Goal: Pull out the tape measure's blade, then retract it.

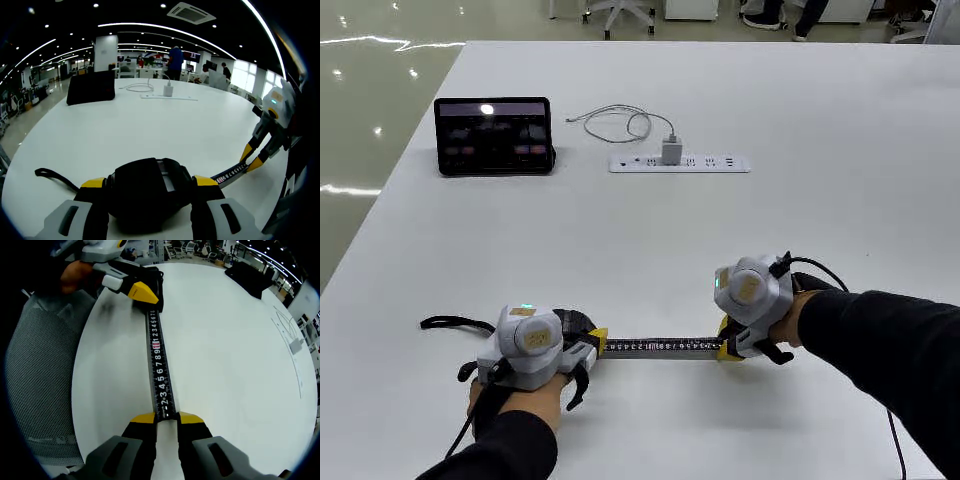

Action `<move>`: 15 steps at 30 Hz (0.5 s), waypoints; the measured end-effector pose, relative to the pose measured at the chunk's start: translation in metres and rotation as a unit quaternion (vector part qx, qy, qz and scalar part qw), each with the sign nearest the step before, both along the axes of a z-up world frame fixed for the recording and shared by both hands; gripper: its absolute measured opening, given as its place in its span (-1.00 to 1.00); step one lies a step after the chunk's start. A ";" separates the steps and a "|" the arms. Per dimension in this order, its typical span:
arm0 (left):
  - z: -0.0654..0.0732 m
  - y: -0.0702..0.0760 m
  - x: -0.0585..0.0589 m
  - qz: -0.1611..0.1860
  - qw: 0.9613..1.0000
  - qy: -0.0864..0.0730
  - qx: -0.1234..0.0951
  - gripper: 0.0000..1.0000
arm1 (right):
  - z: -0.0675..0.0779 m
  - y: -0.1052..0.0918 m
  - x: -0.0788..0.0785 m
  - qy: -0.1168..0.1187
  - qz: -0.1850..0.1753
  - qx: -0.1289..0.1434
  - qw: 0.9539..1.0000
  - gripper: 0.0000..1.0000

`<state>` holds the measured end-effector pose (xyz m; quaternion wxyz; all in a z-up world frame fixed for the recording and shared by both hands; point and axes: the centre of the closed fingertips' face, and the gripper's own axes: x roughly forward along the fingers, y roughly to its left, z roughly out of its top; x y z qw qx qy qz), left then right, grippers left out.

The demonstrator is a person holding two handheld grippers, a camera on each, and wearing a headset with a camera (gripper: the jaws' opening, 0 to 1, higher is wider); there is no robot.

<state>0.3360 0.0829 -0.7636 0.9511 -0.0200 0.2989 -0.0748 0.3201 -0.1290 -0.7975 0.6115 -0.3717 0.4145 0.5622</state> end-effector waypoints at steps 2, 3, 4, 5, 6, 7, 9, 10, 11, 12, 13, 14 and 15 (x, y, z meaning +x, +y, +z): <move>0.000 0.000 0.000 0.000 1.000 0.000 0.000 0.25 | 0.000 0.001 0.001 0.000 -0.002 0.002 1.000 -0.79; 0.000 0.000 0.000 0.000 1.000 0.000 0.000 0.25 | 0.000 0.001 0.001 0.001 -0.002 0.003 1.000 -0.79; 0.000 0.000 0.000 0.000 1.000 0.000 0.000 0.25 | 0.000 0.002 0.001 0.001 -0.002 0.003 1.000 -0.79; 0.000 0.000 0.000 0.000 1.000 0.000 -0.001 0.25 | 0.000 0.002 0.001 0.001 -0.002 0.003 1.000 -0.79; 0.000 0.000 0.000 0.001 1.000 0.000 -0.002 0.25 | 0.000 0.002 0.000 0.001 -0.002 0.003 1.000 -0.79; 0.000 0.000 0.000 0.000 1.000 0.001 -0.002 0.25 | 0.000 0.003 0.000 0.001 -0.001 0.003 1.000 -0.79; 0.000 0.000 0.000 0.000 1.000 0.002 -0.002 0.25 | 0.000 0.004 0.000 0.001 -0.002 0.004 1.000 -0.79; 0.000 0.000 0.000 0.000 1.000 0.002 -0.002 0.25 | 0.000 0.004 0.000 0.001 -0.003 0.004 1.000 -0.79; 0.000 0.000 0.000 0.000 1.000 0.002 -0.002 0.25 | 0.000 0.004 0.000 0.001 -0.003 0.004 1.000 -0.79; 0.000 0.000 0.000 0.000 1.000 0.002 -0.002 0.25 | 0.000 0.005 -0.001 0.001 -0.002 0.004 1.000 -0.79; 0.000 0.000 0.000 0.000 1.000 0.003 -0.002 0.25 | 0.000 0.005 0.000 0.000 -0.002 0.004 1.000 -0.79; 0.000 0.000 0.000 0.000 1.000 0.003 -0.002 0.25 | 0.000 0.006 0.000 0.000 -0.002 0.004 1.000 -0.79; 0.000 0.000 0.000 0.000 1.000 0.003 -0.003 0.25 | 0.000 0.006 0.000 0.001 -0.003 0.004 1.000 -0.78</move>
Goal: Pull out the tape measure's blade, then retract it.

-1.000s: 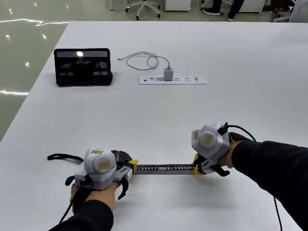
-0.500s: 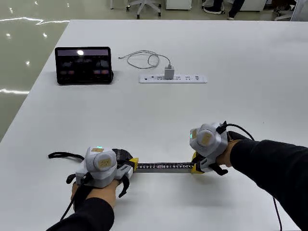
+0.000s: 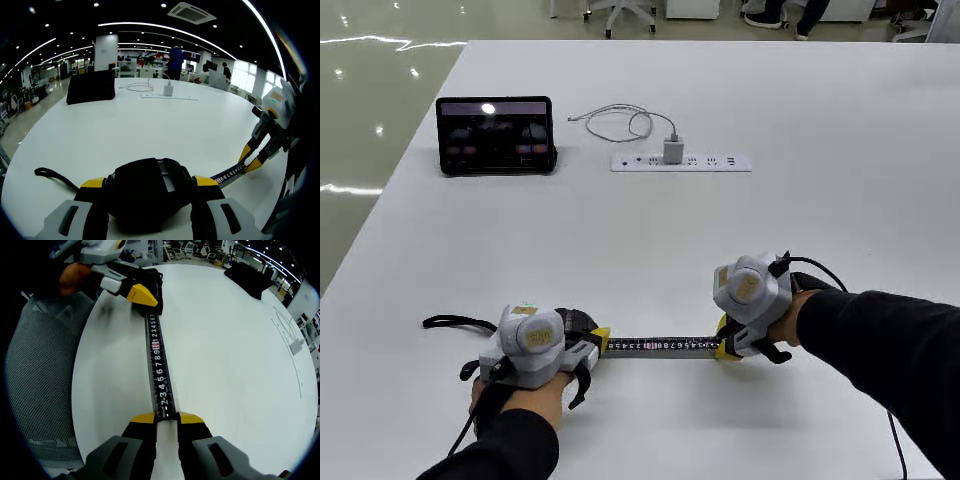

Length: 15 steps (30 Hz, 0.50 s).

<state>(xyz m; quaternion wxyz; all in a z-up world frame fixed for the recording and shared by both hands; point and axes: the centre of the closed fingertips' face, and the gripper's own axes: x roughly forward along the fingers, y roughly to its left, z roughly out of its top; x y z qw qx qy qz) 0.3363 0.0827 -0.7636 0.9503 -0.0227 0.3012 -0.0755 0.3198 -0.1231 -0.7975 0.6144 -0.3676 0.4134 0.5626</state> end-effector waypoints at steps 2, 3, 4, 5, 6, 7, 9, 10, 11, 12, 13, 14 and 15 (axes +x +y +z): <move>0.000 0.000 0.000 0.001 1.000 -0.001 -0.002 0.25 | 0.000 0.001 0.000 0.005 -0.003 0.003 1.000 -0.78; 0.000 0.000 0.000 0.000 1.000 -0.001 -0.002 0.25 | 0.000 0.001 0.001 0.006 -0.005 0.004 1.000 -0.78; 0.000 0.000 0.000 0.000 1.000 0.000 -0.002 0.25 | 0.000 0.002 0.000 0.006 -0.004 0.004 1.000 -0.78; 0.000 0.000 0.000 0.000 1.000 0.001 -0.002 0.25 | 0.000 0.002 0.000 0.005 -0.001 0.003 1.000 -0.78; 0.000 0.000 0.000 0.000 1.000 0.001 -0.002 0.25 | 0.000 0.003 0.000 0.005 -0.001 0.002 1.000 -0.78; 0.000 0.000 0.000 0.000 1.000 0.001 -0.002 0.25 | 0.000 0.003 0.000 0.006 -0.002 0.001 1.000 -0.78; 0.000 0.000 0.000 0.000 1.000 0.001 -0.003 0.25 | 0.000 0.004 0.000 0.006 -0.001 0.002 1.000 -0.78; 0.000 0.000 0.000 -0.001 1.000 0.001 -0.003 0.25 | 0.000 0.004 0.001 0.005 -0.001 0.002 1.000 -0.78; 0.000 0.000 0.000 -0.001 1.000 0.001 -0.003 0.25 | 0.000 0.004 0.001 0.005 0.000 0.003 1.000 -0.78; 0.000 0.000 0.000 -0.001 1.000 0.001 -0.003 0.25 | 0.000 0.005 0.001 0.005 0.000 0.004 1.000 -0.78; 0.000 0.001 0.000 -0.001 1.000 0.001 -0.004 0.25 | 0.000 0.005 0.001 0.005 -0.001 0.004 1.000 -0.78; 0.000 0.001 0.000 -0.001 1.000 0.001 -0.004 0.25 | -0.001 0.006 0.001 0.003 0.004 0.002 1.000 -0.78; 0.000 0.000 0.000 0.000 1.000 0.001 -0.005 0.25 | -0.001 0.006 0.001 0.002 0.005 0.002 1.000 -0.78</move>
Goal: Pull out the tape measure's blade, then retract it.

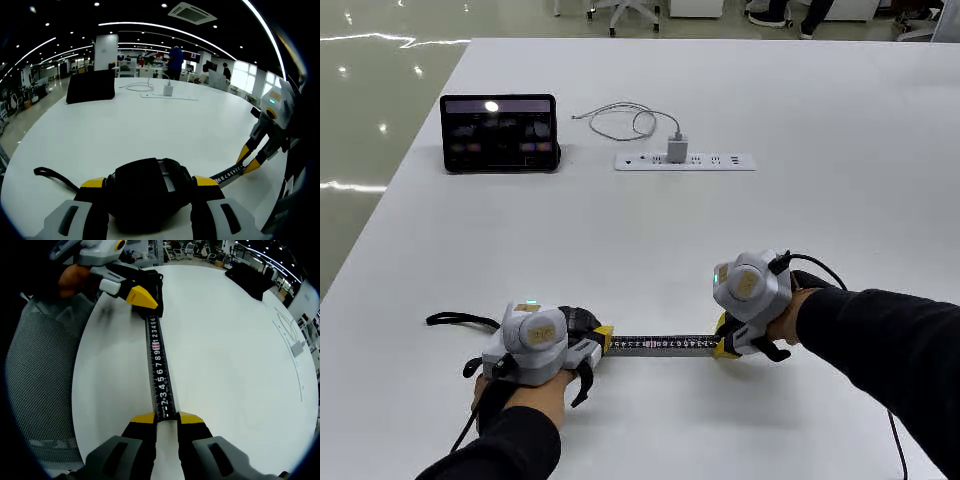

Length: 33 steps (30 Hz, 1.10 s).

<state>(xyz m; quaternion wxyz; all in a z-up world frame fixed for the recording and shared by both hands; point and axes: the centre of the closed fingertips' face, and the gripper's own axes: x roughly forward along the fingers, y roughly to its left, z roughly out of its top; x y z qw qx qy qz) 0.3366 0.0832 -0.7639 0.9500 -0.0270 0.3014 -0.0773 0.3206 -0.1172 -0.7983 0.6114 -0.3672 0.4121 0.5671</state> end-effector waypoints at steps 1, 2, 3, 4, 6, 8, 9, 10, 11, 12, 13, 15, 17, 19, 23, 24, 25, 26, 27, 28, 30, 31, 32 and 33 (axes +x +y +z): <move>0.000 0.000 0.000 0.000 1.000 0.000 0.000 0.25 | 0.000 0.001 -0.001 0.000 -0.001 0.000 1.000 -0.78; 0.000 0.000 0.000 0.000 1.000 -0.001 0.000 0.25 | 0.000 0.001 -0.001 0.002 -0.006 0.001 1.000 -0.78; 0.000 0.000 0.000 0.000 1.000 0.000 0.000 0.25 | 0.000 0.002 -0.001 0.002 -0.006 0.001 1.000 -0.78; 0.000 0.000 -0.001 0.000 1.000 0.001 -0.001 0.25 | 0.001 0.003 -0.001 0.002 -0.006 0.002 1.000 -0.78; 0.000 0.000 -0.001 -0.001 1.000 0.001 -0.001 0.25 | 0.001 0.004 -0.001 0.000 -0.005 0.002 1.000 -0.78; 0.000 0.000 -0.001 -0.001 1.000 0.001 -0.001 0.25 | 0.001 0.006 0.000 0.000 -0.004 0.001 1.000 -0.78; 0.000 0.000 0.000 -0.001 1.000 0.002 -0.001 0.25 | 0.001 0.007 0.000 0.000 -0.003 0.002 1.000 -0.78; 0.000 0.000 0.000 -0.001 1.000 0.002 -0.001 0.25 | 0.001 0.007 0.000 0.000 -0.004 0.003 1.000 -0.78; 0.000 0.000 0.000 -0.001 1.000 0.002 -0.001 0.25 | 0.001 0.008 0.000 0.001 -0.006 0.005 1.000 -0.78; 0.000 0.000 0.000 -0.001 1.000 0.002 -0.001 0.25 | 0.001 0.009 0.000 0.000 -0.005 0.006 1.000 -0.78; 0.000 0.000 0.000 -0.001 1.000 0.002 -0.001 0.25 | 0.001 0.010 0.000 0.000 -0.004 0.006 1.000 -0.78; 0.000 0.000 0.000 -0.001 1.000 0.001 -0.002 0.25 | 0.001 0.012 0.000 -0.001 -0.003 0.009 1.000 -0.78; 0.000 0.000 0.000 -0.001 1.000 0.001 -0.002 0.25 | 0.000 0.014 0.000 -0.001 -0.002 0.010 1.000 -0.78; 0.000 0.000 0.000 -0.001 1.000 0.001 -0.002 0.25 | 0.000 0.016 0.000 -0.002 0.001 0.011 1.000 -0.78; 0.000 0.000 0.000 -0.001 1.000 0.001 -0.002 0.25 | 0.001 0.018 -0.001 -0.005 0.009 0.013 1.000 -0.78; 0.000 0.000 0.000 -0.001 1.000 0.001 -0.002 0.25 | 0.000 0.018 -0.001 -0.005 0.011 0.012 1.000 -0.78; 0.000 0.000 0.000 -0.001 1.000 0.001 -0.002 0.25 | 0.000 0.019 -0.001 -0.008 0.016 0.012 1.000 -0.78; 0.000 0.000 0.000 -0.001 1.000 0.001 -0.002 0.25 | 0.000 0.019 -0.001 -0.009 0.019 0.012 1.000 -0.78; 0.000 0.000 0.000 -0.001 1.000 0.001 -0.002 0.25 | 0.000 0.020 -0.001 -0.008 0.019 0.012 1.000 -0.78; 0.000 0.000 0.000 -0.001 1.000 0.001 -0.002 0.25 | 0.000 0.020 -0.001 -0.007 0.020 0.013 1.000 -0.78; 0.000 0.000 0.000 -0.001 1.000 0.001 -0.002 0.25 | 0.000 0.022 -0.001 -0.008 0.024 0.014 1.000 -0.78; 0.000 0.000 0.000 -0.001 1.000 0.001 -0.002 0.25 | 0.000 0.022 -0.001 -0.008 0.024 0.014 1.000 -0.78; 0.000 0.000 0.000 -0.002 1.000 0.001 -0.003 0.25 | 0.000 0.023 -0.002 -0.008 0.026 0.014 1.000 -0.78; 0.000 0.000 0.000 -0.002 1.000 0.001 -0.003 0.25 | 0.000 0.023 -0.002 -0.009 0.027 0.015 1.000 -0.78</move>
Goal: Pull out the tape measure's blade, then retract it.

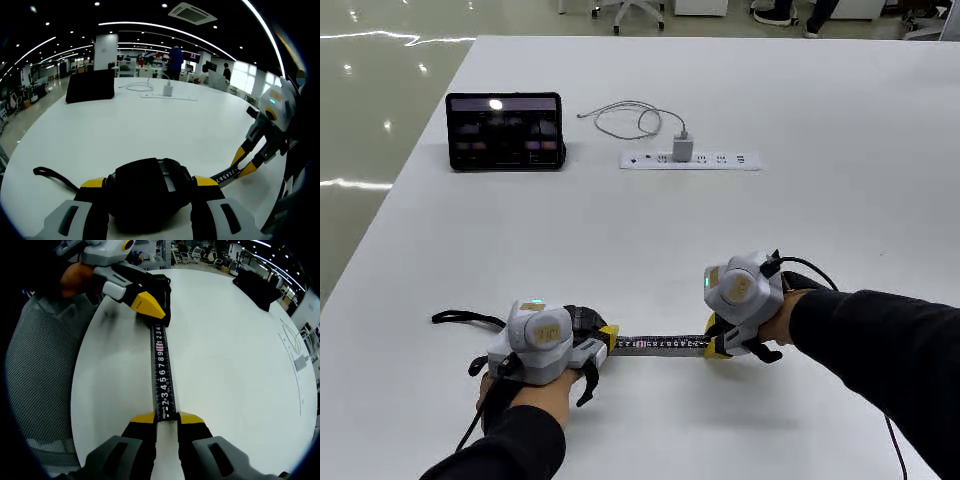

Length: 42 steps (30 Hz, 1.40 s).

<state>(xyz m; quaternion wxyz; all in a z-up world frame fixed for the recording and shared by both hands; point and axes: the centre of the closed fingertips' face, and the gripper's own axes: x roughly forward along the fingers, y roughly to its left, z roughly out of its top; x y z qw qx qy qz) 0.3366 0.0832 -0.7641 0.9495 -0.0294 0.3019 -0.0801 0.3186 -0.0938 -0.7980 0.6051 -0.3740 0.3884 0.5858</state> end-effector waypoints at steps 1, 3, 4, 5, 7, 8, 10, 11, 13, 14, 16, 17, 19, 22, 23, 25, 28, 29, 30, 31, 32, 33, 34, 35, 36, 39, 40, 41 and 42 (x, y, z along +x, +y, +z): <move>0.000 0.000 0.000 0.000 1.000 -0.001 -0.001 0.25 | 0.000 0.001 0.000 -0.001 0.001 0.001 1.000 -0.78; 0.000 0.000 0.000 0.000 1.000 -0.001 -0.001 0.25 | 0.000 0.002 0.000 -0.002 -0.003 0.002 1.000 -0.78; 0.000 0.000 0.000 0.000 1.000 0.000 -0.001 0.25 | 0.000 0.003 0.000 -0.002 -0.004 0.003 1.000 -0.78; 0.000 0.000 0.000 0.000 1.000 0.001 -0.001 0.25 | 0.000 0.004 0.000 -0.003 -0.004 0.003 1.000 -0.78; 0.000 0.000 0.000 0.000 1.000 0.001 -0.002 0.25 | 0.000 0.006 0.000 -0.002 -0.007 0.004 1.000 -0.78; 0.000 0.000 0.000 0.000 1.000 0.001 -0.003 0.25 | 0.000 0.006 0.000 -0.002 -0.007 0.005 1.000 -0.78; 0.000 0.000 0.000 -0.001 1.000 0.001 -0.003 0.25 | 0.001 0.009 0.000 -0.001 -0.010 0.006 1.000 -0.78; 0.000 0.000 0.000 -0.001 1.000 0.002 -0.003 0.25 | 0.001 0.010 -0.001 -0.001 -0.011 0.007 1.000 -0.78; 0.000 -0.001 0.000 -0.002 1.000 0.002 -0.003 0.25 | 0.001 0.012 -0.001 -0.001 -0.011 0.009 1.000 -0.78; 0.000 -0.001 -0.001 -0.002 1.000 0.002 -0.003 0.25 | 0.001 0.013 -0.001 -0.001 -0.011 0.008 1.000 -0.78; 0.000 -0.001 0.000 -0.002 1.000 0.003 -0.004 0.25 | 0.001 0.014 -0.001 0.000 -0.011 0.008 1.000 -0.78; 0.000 -0.001 0.000 -0.003 1.000 0.003 -0.004 0.25 | 0.001 0.015 -0.001 0.000 -0.011 0.007 1.000 -0.78; 0.000 -0.001 0.000 -0.003 1.000 0.003 -0.004 0.25 | 0.002 0.016 -0.001 0.000 -0.011 0.008 1.000 -0.78; 0.000 -0.001 0.000 -0.002 1.000 0.001 -0.005 0.25 | 0.002 0.018 -0.002 -0.003 -0.012 0.012 1.000 -0.78; 0.000 -0.001 0.000 -0.002 1.000 0.001 -0.005 0.25 | 0.002 0.019 -0.002 -0.003 -0.013 0.013 1.000 -0.78; 0.000 -0.001 0.000 -0.002 1.000 0.003 -0.005 0.25 | 0.003 0.021 -0.002 -0.003 -0.014 0.014 1.000 -0.78; 0.000 -0.001 0.000 -0.003 1.000 0.004 -0.006 0.25 | 0.003 0.023 -0.002 -0.002 -0.015 0.015 1.000 -0.79; 0.000 -0.001 0.000 -0.003 1.000 0.000 -0.006 0.25 | 0.003 0.025 -0.002 -0.002 -0.016 0.016 1.000 -0.79; 0.000 -0.001 0.000 -0.003 1.000 0.000 -0.006 0.25 | 0.003 0.025 -0.002 -0.002 -0.015 0.017 1.000 -0.79; 0.000 -0.001 0.000 -0.003 1.000 0.000 -0.007 0.25 | 0.003 0.027 -0.002 -0.002 -0.015 0.018 1.000 -0.79; 0.001 -0.001 -0.001 -0.002 1.000 0.001 -0.007 0.25 | 0.002 0.028 -0.002 -0.002 -0.015 0.018 1.000 -0.79; 0.000 -0.001 0.000 -0.003 1.000 0.001 -0.006 0.25 | 0.002 0.028 -0.002 -0.002 -0.015 0.018 1.000 -0.79; 0.000 -0.001 0.000 -0.003 1.000 0.001 -0.007 0.25 | 0.002 0.029 -0.002 -0.002 -0.014 0.018 1.000 -0.79; 0.000 -0.001 -0.001 -0.003 1.000 0.001 -0.007 0.25 | 0.002 0.030 -0.003 -0.003 -0.012 0.019 1.000 -0.79; 0.000 -0.001 -0.001 -0.003 1.000 0.001 -0.007 0.25 | 0.002 0.032 -0.003 -0.004 -0.011 0.019 1.000 -0.79; 0.000 -0.001 0.000 -0.003 1.000 0.001 -0.007 0.25 | 0.001 0.034 -0.002 -0.003 -0.011 0.019 1.000 -0.79; 0.000 -0.001 0.000 -0.003 1.000 0.001 -0.008 0.25 | 0.001 0.035 -0.003 -0.003 -0.011 0.018 1.000 -0.79; 0.000 -0.001 0.000 -0.003 1.000 0.001 -0.008 0.25 | 0.001 0.036 -0.003 -0.003 -0.011 0.018 1.000 -0.79; 0.000 -0.001 0.000 -0.003 1.000 0.001 -0.008 0.25 | 0.001 0.036 -0.002 -0.003 -0.010 0.019 1.000 -0.79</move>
